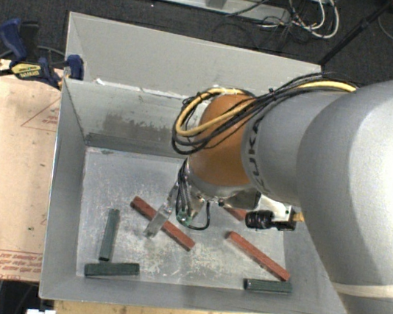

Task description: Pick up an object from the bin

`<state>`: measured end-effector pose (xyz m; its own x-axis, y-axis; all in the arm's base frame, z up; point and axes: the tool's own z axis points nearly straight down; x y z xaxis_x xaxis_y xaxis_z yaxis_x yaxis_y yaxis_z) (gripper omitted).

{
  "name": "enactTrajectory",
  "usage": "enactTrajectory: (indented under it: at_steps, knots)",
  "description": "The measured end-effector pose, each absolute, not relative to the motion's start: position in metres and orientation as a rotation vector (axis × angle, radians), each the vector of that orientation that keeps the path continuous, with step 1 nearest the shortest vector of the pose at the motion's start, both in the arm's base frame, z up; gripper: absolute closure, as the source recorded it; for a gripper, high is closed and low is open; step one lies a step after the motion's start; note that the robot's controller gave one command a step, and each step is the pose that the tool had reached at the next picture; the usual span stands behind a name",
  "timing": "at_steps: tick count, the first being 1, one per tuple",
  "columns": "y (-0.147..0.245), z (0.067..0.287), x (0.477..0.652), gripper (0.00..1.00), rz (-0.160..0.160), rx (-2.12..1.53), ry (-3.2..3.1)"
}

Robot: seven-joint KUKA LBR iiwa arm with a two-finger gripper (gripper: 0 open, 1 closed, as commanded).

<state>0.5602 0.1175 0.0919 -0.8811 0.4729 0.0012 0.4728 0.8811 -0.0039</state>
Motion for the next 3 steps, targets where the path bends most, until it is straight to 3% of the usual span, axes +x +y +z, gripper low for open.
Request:
enactTrajectory:
  at_steps: [1, 2, 3]
  knots:
    - [0.121, 0.094, 0.560, 1.00, 0.000, -0.759, -3.048]
    - [0.121, 0.094, 0.560, 0.00, 0.000, -0.759, -3.048]
    - [0.048, 0.081, 0.602, 0.00, 0.002, -0.538, -3.101]
